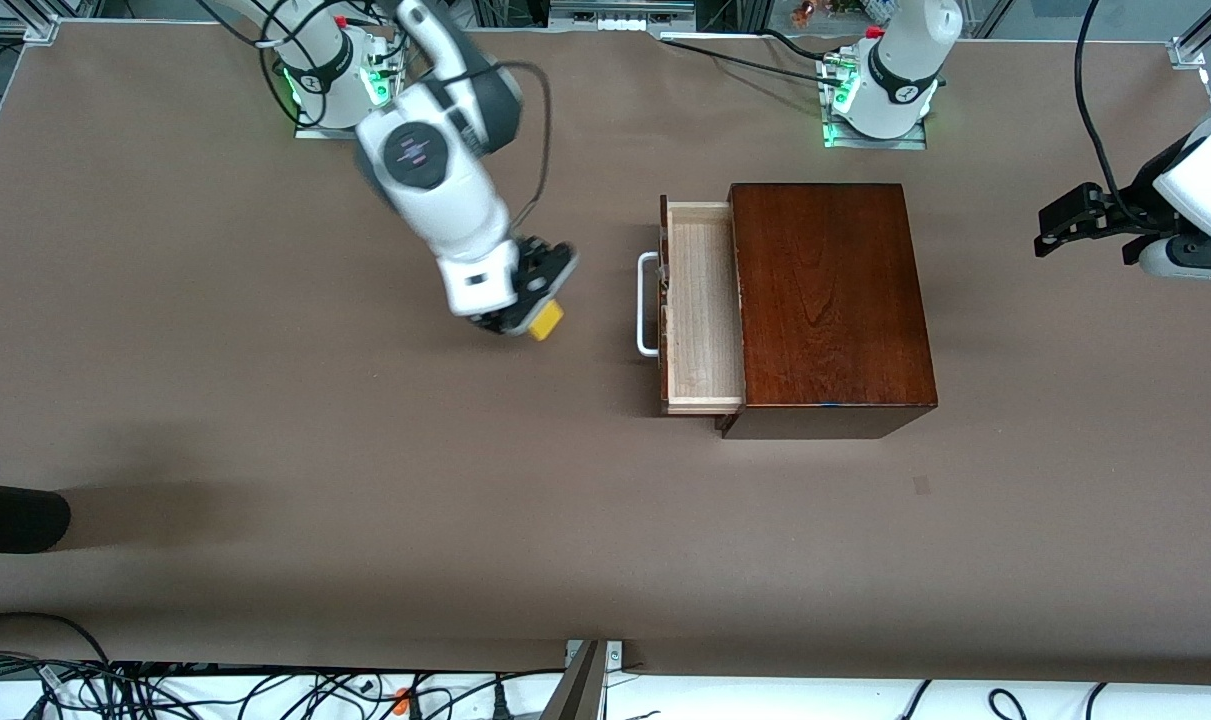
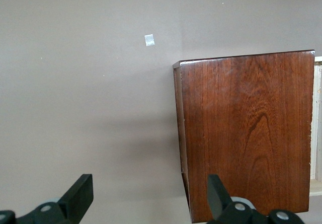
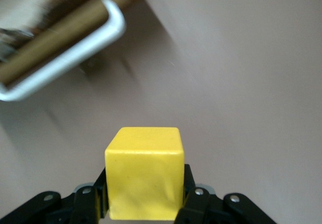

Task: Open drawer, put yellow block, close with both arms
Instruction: 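Carry the yellow cube with the right gripper over the open drawer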

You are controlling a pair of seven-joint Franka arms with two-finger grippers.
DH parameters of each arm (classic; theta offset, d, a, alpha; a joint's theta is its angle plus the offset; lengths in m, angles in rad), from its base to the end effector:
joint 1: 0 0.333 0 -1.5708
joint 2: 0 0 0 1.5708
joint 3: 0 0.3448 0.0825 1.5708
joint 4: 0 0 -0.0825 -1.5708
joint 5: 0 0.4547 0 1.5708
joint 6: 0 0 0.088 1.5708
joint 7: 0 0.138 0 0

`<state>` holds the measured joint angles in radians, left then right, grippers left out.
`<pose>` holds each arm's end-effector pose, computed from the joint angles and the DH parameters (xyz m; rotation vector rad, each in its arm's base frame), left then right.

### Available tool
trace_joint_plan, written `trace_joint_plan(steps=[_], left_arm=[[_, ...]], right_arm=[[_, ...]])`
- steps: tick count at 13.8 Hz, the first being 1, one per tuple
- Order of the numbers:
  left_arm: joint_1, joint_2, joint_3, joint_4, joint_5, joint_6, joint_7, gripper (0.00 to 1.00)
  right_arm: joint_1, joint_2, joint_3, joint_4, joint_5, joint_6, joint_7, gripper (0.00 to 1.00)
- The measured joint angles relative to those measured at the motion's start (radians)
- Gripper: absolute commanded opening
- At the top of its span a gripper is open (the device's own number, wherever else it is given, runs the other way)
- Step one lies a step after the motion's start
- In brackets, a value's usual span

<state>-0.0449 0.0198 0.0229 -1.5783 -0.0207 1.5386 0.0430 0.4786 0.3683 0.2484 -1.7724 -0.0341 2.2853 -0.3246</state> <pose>0.6255 -0.0168 0.6032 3.1177 -0.1014 -0.0925 0.5583 0.4788 0.3327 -2.6351 -1.5245 -0.2153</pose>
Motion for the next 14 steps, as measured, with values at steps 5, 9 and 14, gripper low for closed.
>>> trace_joint_plan(steps=[5,9,14], left_arm=[[0.0,0.004,-0.001,0.0,0.0,0.0,0.0,1.0],[-0.001,0.004,-0.002,0.0,0.0,0.0,0.0,1.0],[-0.001,0.004,-0.003,0.001,0.0,0.0,0.0,1.0]], right_arm=[[0.172,0.094,0.0,0.18,-0.106,-0.078,0.001,0.1],[0.235,0.168,-0.001,0.325,-0.114,-0.113,0.0,0.11],[0.303,0.23,-0.002,0.42,-0.181,-0.129,-0.002,0.11]])
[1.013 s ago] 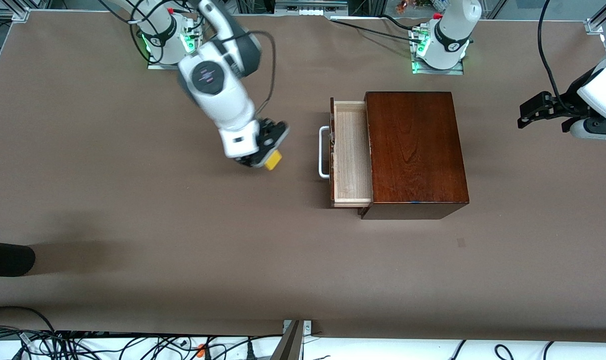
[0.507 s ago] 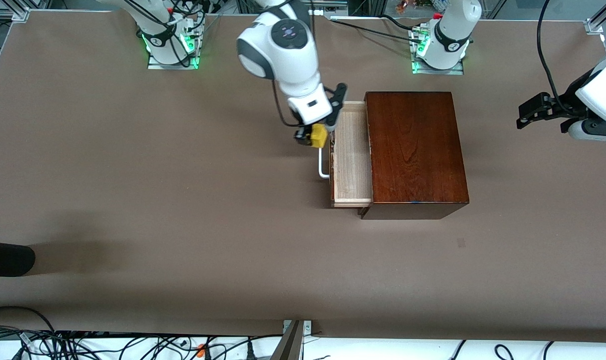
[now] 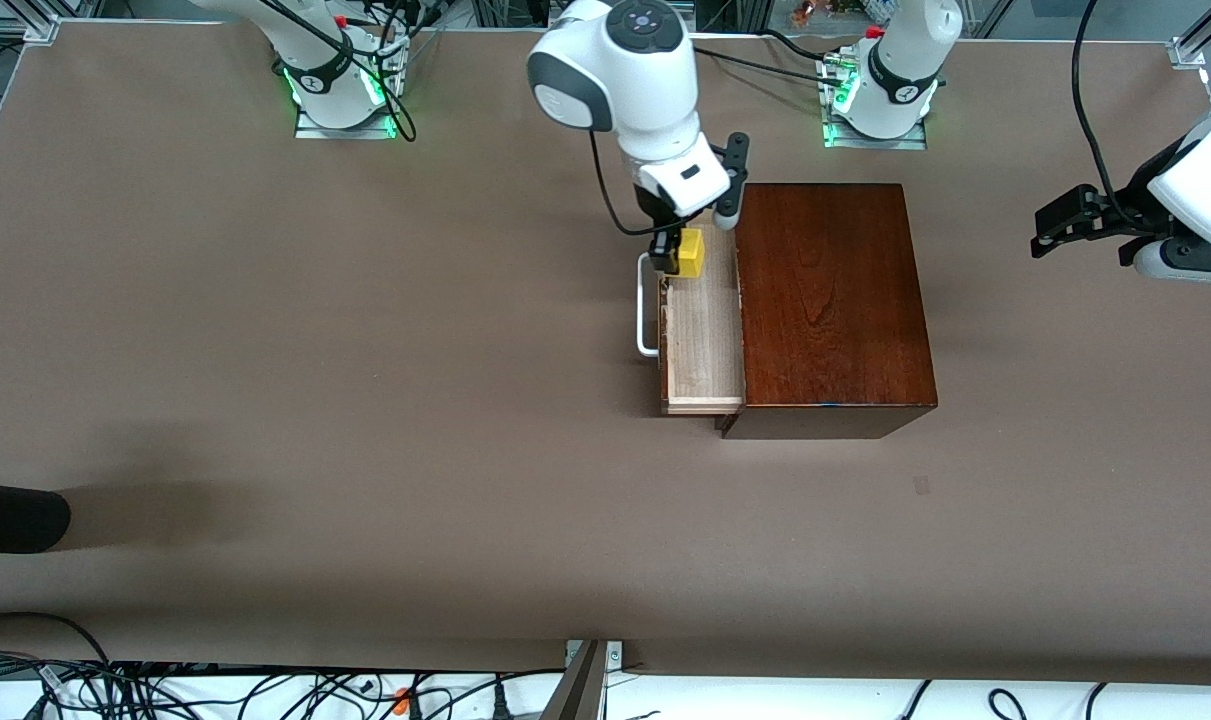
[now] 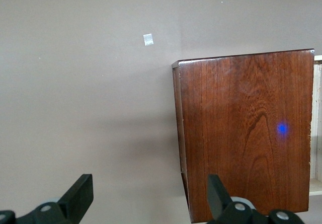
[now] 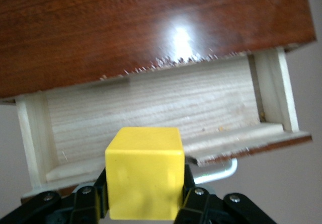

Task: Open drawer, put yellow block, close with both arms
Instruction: 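Carry the yellow cube with the right gripper over the open drawer, then lower the cube into the drawer and open the right gripper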

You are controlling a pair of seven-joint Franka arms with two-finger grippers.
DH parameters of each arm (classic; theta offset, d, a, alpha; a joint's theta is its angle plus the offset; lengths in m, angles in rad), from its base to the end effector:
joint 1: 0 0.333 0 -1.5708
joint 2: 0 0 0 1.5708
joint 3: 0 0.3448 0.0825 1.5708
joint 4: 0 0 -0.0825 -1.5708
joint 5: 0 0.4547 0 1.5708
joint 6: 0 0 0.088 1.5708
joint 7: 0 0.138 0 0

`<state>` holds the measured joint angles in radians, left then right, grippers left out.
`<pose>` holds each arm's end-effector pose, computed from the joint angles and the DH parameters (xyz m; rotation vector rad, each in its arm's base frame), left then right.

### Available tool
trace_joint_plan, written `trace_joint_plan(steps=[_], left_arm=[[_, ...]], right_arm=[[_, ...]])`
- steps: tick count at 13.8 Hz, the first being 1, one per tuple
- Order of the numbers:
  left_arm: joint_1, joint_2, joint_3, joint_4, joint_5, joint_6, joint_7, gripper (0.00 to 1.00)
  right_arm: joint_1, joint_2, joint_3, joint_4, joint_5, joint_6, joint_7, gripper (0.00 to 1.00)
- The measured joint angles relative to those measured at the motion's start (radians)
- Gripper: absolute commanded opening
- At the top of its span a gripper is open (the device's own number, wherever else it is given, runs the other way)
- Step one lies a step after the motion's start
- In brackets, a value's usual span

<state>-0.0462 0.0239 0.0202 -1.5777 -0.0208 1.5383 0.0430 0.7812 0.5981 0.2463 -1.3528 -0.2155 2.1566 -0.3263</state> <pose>0.6265 -0.0194 0.6009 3.1173 -0.1076 -0.0985 0.4745 0.6808 0.3731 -2.3748 -1.9926 -0.3590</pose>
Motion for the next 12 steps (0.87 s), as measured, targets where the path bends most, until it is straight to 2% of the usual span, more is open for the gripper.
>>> trace_joint_plan(steps=[5,12], left_arm=[[0.0,0.0,-0.001,0.0,0.0,0.0,0.0,1.0],[0.0,0.0,-0.001,0.0,0.0,0.0,0.0,1.0]], right_arm=[[0.057,0.115,-0.029,0.111,-0.042,0.0,-0.006,0.11],[0.057,0.154,-0.043,0.122,-0.077,-0.007,-0.072,0.12]])
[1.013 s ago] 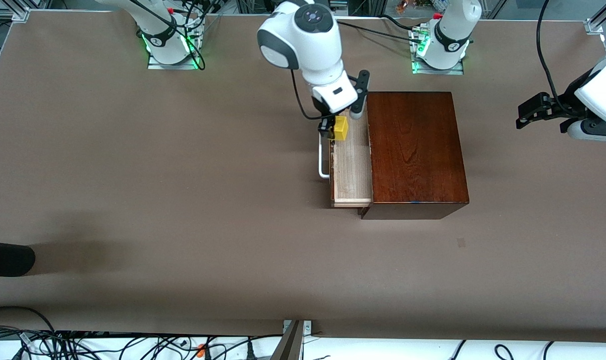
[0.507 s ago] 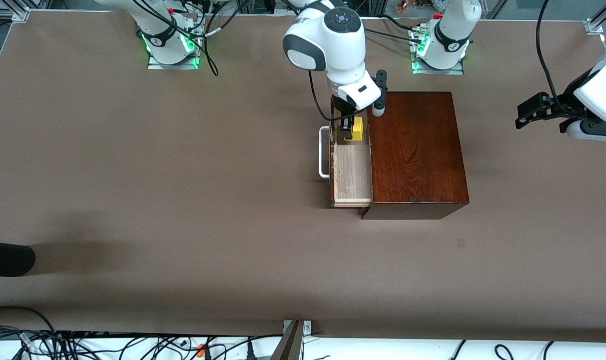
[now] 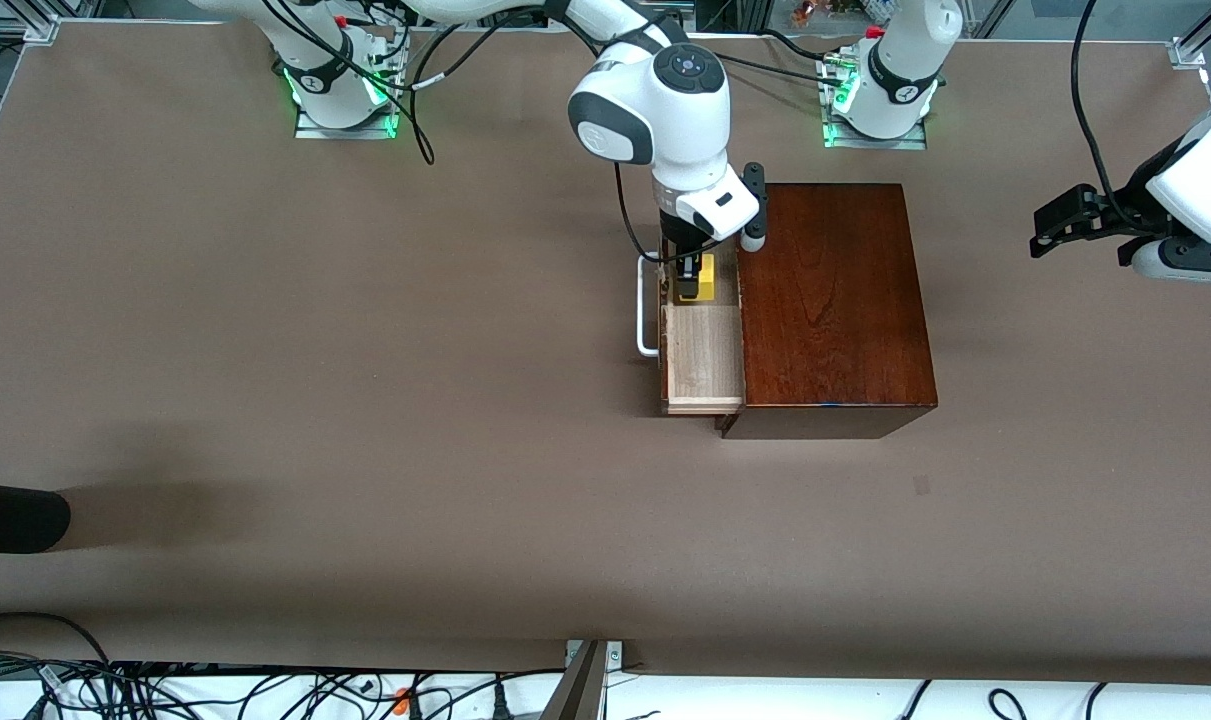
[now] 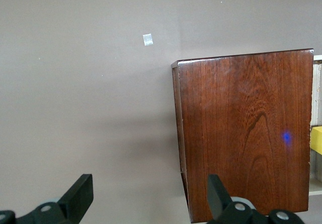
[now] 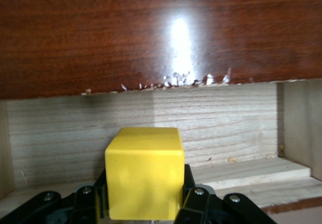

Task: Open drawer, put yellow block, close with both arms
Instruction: 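Lower the cube into the drawer and open the right gripper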

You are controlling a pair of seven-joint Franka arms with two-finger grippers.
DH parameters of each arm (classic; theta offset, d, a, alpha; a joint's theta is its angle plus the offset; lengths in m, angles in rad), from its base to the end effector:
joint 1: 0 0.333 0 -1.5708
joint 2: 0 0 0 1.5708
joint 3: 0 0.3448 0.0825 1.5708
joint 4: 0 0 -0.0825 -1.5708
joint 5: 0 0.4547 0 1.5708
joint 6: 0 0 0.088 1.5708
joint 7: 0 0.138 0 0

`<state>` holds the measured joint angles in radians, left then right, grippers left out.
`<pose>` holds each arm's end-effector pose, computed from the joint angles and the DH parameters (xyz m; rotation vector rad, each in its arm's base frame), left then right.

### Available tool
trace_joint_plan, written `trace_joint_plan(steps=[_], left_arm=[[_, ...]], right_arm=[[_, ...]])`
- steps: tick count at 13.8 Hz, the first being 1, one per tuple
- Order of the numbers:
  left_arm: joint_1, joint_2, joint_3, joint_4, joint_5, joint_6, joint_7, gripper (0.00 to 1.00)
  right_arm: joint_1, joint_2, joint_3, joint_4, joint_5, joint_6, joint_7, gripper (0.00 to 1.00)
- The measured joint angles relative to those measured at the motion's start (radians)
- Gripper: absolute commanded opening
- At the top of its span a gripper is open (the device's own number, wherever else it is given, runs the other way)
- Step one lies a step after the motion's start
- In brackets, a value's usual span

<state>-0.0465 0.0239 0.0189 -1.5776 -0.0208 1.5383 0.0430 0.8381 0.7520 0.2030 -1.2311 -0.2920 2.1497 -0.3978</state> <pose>0.6265 -0.0203 0.6010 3.1173 -0.1101 -0.0983 0.4855 0.7058 0.3093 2.2301 2.0997 0.3248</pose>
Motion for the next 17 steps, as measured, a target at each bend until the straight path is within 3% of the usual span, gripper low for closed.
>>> trace_joint_plan(steps=[11,12,13,14,17], left_arm=[[0.0,0.012,0.0,0.0,0.0,0.0,0.0,1.0],[0.0,0.012,0.0,0.0,0.0,0.0,0.0,1.0],[0.0,0.012,0.0,0.001,0.0,0.0,0.0,1.0],[0.0,0.012,0.0,0.003,0.0,0.0,0.0,1.0],[0.0,0.012,0.0,0.008,0.0,0.0,0.0,1.0]], right_arm=[[0.003,0.045,-0.003,0.006,-0.013,0.004,-0.026,0.18],[0.004,0.045,-0.003,0.006,-0.014,0.003,-0.026,0.23],[0.004,0.045,-0.003,0.006,-0.014,0.003,-0.026,0.4],[0.004,0.045,-0.003,0.007,-0.014,0.003,-0.026,0.99],[-0.001,0.045,-0.005,0.01,-0.014,-0.005,-0.026,1.0]])
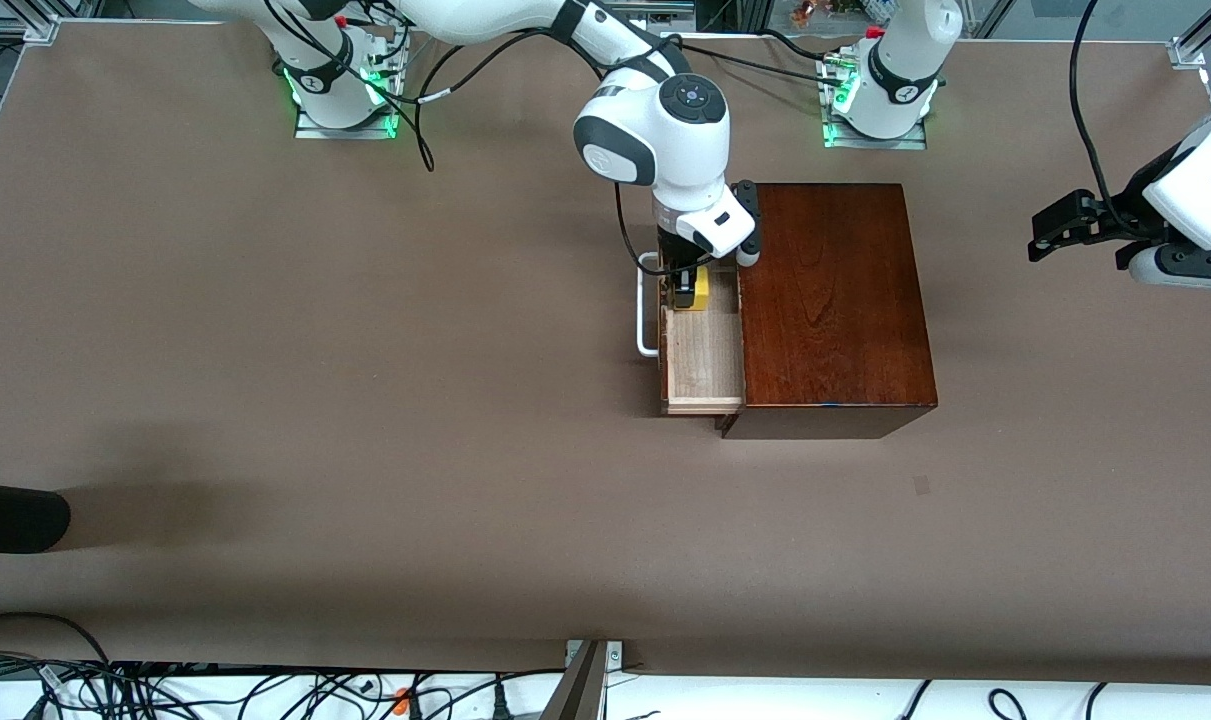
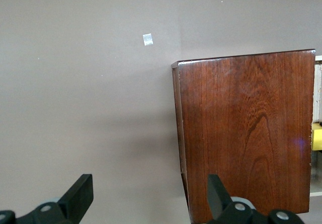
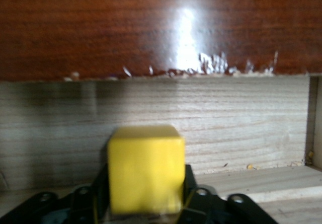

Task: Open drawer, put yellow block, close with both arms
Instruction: 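Lower the cube into the drawer and open the right gripper, then withdraw the right gripper while the left gripper moves to the drawer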

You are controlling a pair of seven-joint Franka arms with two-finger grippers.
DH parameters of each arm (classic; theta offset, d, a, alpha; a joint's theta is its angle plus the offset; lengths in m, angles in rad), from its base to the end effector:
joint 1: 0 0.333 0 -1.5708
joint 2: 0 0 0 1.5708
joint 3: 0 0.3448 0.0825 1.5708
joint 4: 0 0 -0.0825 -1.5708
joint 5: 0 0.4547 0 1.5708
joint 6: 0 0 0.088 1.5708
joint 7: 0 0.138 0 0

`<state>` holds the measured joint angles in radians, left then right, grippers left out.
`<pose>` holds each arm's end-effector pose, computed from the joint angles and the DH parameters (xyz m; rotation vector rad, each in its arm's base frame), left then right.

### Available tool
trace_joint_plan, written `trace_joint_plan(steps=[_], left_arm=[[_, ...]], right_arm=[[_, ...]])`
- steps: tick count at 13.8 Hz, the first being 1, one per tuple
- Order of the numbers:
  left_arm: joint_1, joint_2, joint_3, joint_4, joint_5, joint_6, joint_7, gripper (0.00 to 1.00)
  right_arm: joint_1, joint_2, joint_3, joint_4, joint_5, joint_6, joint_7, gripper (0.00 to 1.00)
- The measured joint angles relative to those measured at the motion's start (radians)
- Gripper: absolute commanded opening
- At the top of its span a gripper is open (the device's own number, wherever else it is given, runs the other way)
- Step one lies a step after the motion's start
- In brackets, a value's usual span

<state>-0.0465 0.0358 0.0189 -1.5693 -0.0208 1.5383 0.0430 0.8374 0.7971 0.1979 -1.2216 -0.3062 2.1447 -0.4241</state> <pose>0.6303 -0.0205 0.5979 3.1173 -0.1100 -0.1040 0.4899 0.7026 0.2755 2.1881 2.1206 0.2655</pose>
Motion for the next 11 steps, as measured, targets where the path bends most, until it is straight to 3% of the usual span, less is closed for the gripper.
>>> trace_joint_plan(steps=[4,7,11], left_arm=[[-0.001,0.003,-0.002,0.001,0.0,-0.002,0.001,1.0],[-0.042,0.053,-0.046,0.025,0.05,-0.013,-0.042,1.0],[-0.062,0.09,-0.05,0.116,0.058,-0.063,-0.077,1.0]], right_arm=[[-0.002,-0.002,0.001,0.082,0.009,-0.098,0.002,1.0],[-0.009,-0.036,-0.002,0.165,0.047,-0.207,0.004,1.0],[-0.152,-0.152,-0.016,0.185,0.096,-0.328,0.006,1.0]])
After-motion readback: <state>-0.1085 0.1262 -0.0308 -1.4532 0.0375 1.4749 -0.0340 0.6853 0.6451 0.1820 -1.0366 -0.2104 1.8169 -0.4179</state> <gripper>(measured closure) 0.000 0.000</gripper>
